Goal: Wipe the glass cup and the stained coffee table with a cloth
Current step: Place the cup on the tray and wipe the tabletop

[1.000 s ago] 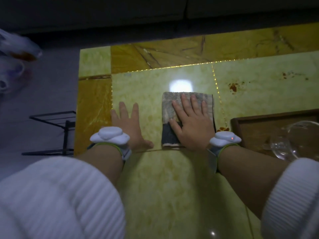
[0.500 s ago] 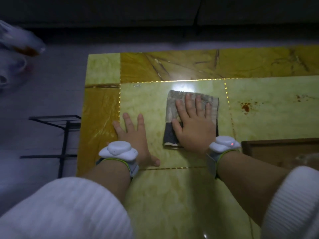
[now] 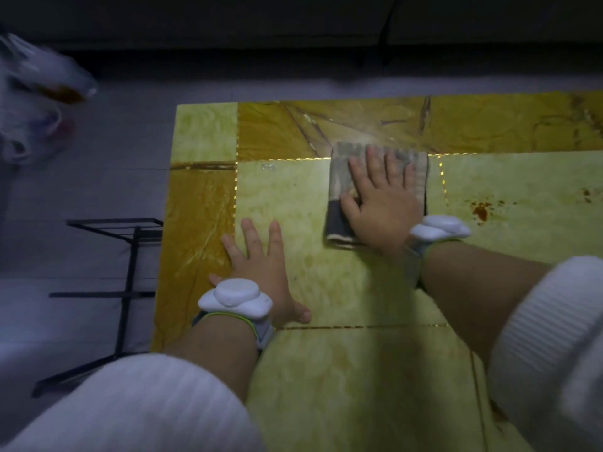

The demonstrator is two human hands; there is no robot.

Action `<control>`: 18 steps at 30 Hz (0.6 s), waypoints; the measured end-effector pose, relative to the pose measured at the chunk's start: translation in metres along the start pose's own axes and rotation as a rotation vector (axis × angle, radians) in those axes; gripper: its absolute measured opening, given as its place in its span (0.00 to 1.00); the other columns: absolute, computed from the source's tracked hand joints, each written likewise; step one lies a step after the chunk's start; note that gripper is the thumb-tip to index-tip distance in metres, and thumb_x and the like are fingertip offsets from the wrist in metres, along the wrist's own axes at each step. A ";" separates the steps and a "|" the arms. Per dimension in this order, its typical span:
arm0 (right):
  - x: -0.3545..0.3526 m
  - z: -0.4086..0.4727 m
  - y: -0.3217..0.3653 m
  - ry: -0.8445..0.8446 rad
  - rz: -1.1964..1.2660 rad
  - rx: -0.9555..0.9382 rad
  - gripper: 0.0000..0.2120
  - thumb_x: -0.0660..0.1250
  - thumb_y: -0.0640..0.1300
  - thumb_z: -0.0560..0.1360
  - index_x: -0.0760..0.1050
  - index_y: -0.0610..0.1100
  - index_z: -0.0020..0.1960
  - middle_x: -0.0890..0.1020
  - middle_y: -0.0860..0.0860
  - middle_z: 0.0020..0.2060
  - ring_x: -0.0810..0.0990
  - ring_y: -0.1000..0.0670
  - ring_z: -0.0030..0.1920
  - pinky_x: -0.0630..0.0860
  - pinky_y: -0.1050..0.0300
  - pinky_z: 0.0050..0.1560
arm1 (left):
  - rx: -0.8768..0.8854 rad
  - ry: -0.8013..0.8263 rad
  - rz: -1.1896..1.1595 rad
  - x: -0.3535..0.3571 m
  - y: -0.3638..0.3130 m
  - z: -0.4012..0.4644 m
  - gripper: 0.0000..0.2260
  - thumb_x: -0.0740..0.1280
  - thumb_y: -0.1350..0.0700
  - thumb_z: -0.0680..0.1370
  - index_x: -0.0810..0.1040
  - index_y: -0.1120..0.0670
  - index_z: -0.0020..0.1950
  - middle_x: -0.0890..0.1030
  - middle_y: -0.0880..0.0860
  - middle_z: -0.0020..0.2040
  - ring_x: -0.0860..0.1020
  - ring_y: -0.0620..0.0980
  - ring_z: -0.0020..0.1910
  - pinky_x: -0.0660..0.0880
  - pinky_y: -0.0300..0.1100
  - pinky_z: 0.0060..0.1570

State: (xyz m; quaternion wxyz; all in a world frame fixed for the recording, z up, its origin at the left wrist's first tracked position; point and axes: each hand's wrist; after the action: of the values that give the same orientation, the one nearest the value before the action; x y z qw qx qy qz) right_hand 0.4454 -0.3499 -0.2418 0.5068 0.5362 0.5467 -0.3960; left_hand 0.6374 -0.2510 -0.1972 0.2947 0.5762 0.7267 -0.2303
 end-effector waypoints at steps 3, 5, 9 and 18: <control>0.009 -0.026 0.031 -0.051 0.008 -0.039 0.31 0.48 0.61 0.78 0.55 0.53 0.80 0.54 0.48 0.80 0.51 0.42 0.80 0.44 0.38 0.78 | -0.003 -0.017 -0.004 0.002 0.000 0.002 0.71 0.78 0.32 0.54 0.23 0.43 0.72 0.22 0.52 0.73 0.31 0.67 0.74 0.59 0.75 0.64; 0.014 -0.053 0.033 -0.040 -0.009 -0.182 0.31 0.51 0.60 0.79 0.57 0.53 0.80 0.56 0.48 0.80 0.52 0.41 0.79 0.47 0.37 0.77 | -0.014 -0.010 -0.013 0.003 0.000 0.001 0.71 0.78 0.32 0.54 0.23 0.42 0.72 0.22 0.51 0.72 0.31 0.66 0.74 0.57 0.75 0.64; 0.013 -0.052 0.001 -0.005 -0.015 -0.415 0.31 0.53 0.62 0.79 0.55 0.54 0.80 0.54 0.50 0.80 0.51 0.43 0.80 0.48 0.38 0.77 | -0.015 -0.029 -0.028 0.004 0.001 0.000 0.71 0.79 0.32 0.54 0.23 0.42 0.72 0.22 0.50 0.72 0.31 0.65 0.75 0.58 0.75 0.64; 0.019 -0.054 0.037 -0.091 0.041 -0.021 0.31 0.51 0.61 0.79 0.56 0.53 0.80 0.55 0.48 0.80 0.52 0.42 0.80 0.44 0.38 0.78 | -0.013 -0.053 0.015 -0.001 -0.003 -0.005 0.70 0.79 0.34 0.56 0.26 0.45 0.75 0.27 0.55 0.76 0.33 0.67 0.75 0.59 0.69 0.68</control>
State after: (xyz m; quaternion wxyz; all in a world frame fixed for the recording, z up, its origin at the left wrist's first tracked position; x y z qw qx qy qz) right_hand 0.4767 -0.2898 -0.2473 0.5446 0.5233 0.5160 -0.4040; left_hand 0.6335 -0.2490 -0.1926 0.3192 0.5733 0.7158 -0.2387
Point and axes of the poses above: each hand's wrist, its own z-axis towards the middle knuckle, its own x-axis out of the palm, y = z × x
